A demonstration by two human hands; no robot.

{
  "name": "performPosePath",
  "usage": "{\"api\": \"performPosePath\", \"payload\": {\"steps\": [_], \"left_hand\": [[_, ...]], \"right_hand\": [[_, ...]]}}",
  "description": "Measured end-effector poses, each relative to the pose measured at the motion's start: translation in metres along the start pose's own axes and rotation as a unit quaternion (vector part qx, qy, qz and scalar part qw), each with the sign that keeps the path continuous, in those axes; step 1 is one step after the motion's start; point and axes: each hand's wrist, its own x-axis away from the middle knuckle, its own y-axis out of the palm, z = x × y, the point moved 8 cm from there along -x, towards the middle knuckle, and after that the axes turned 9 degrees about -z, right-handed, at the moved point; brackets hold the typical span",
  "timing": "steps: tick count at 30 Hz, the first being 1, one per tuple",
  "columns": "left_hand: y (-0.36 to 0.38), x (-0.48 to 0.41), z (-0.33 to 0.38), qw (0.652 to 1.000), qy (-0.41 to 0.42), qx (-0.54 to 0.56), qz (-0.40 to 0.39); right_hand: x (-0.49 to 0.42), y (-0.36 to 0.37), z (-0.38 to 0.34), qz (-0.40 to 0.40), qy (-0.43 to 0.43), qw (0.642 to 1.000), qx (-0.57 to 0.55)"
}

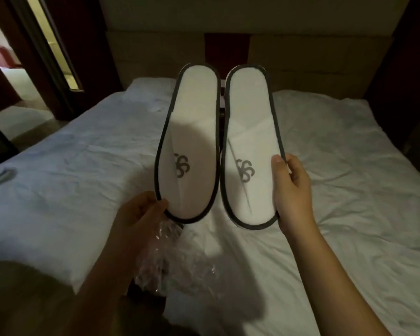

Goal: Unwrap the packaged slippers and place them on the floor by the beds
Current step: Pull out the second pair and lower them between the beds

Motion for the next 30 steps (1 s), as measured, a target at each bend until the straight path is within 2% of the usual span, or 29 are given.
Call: {"api": "performPosePath", "payload": {"steps": [10, 21, 27, 30], "left_hand": [[-0.072, -0.035, -0.042, 0.998, -0.012, -0.008, -0.06], [-0.105, -0.057, -0.092, 0.997, -0.058, 0.048, -0.034], [-0.133, -0.09, -0.129, 0.995, -0.054, 0.016, -0.082], [-0.155, -0.12, -0.161, 0.991, -0.08, 0.021, -0.105]], "right_hand": [[0.028, 0.074, 0.035, 0.066, 0.044, 0.997, 0.002], [0.007, 0.132, 0.084, 0.042, 0.09, 0.995, -0.012], [-0.005, 0.174, 0.118, 0.049, 0.109, 0.993, 0.019], [-0.014, 0.207, 0.143, 0.066, 0.124, 0.99, 0.02]]}}
